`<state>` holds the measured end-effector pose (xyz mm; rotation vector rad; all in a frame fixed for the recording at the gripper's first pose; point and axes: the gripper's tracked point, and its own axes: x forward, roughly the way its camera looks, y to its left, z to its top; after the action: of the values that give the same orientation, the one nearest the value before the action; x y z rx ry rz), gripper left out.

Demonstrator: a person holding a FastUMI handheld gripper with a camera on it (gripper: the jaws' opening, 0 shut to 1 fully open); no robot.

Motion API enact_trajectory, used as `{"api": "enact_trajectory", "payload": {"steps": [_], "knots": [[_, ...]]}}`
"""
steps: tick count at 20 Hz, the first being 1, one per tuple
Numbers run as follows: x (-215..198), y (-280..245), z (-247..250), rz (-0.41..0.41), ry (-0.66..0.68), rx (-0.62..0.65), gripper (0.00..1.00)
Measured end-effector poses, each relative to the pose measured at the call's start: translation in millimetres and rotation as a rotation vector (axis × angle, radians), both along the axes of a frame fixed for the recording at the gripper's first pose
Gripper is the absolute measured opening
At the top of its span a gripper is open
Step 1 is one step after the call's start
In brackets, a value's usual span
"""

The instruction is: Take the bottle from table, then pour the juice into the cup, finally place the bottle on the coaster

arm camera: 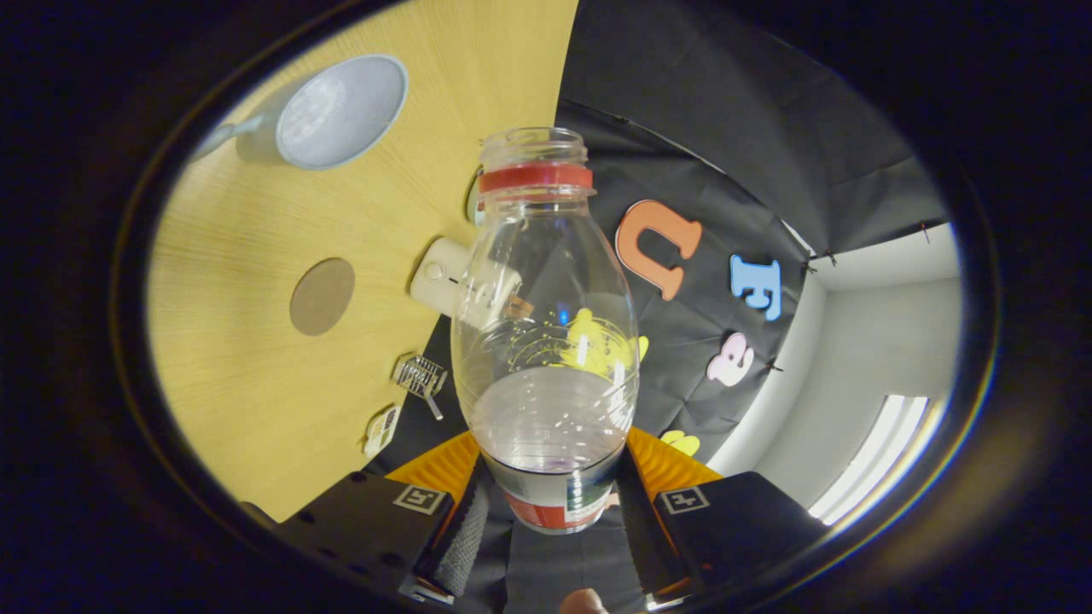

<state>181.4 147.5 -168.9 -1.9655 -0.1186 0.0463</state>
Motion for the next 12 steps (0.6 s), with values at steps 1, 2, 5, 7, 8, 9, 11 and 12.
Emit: {"api": "enact_trajectory", "payload": {"steps": [1,2,5,7,8,9,11,12], "knots": [[0,2,0,0.004,-0.001,0.002,0.76],[0,2,0,0.002,-0.002,0.0,0.76],[-1,1,-1,0.004,-0.001,0.007,0.76],[-2,0,-1,0.006,0.001,0.027,0.76],[-4,-2,-2,0.002,0.01,0.045,0.76],[-5,-4,-6,-0.005,0.025,0.07,0.76],[-5,-10,-13,-0.016,0.055,0.129,0.77],[-7,-12,-15,-0.023,0.059,0.168,0.77]]}}
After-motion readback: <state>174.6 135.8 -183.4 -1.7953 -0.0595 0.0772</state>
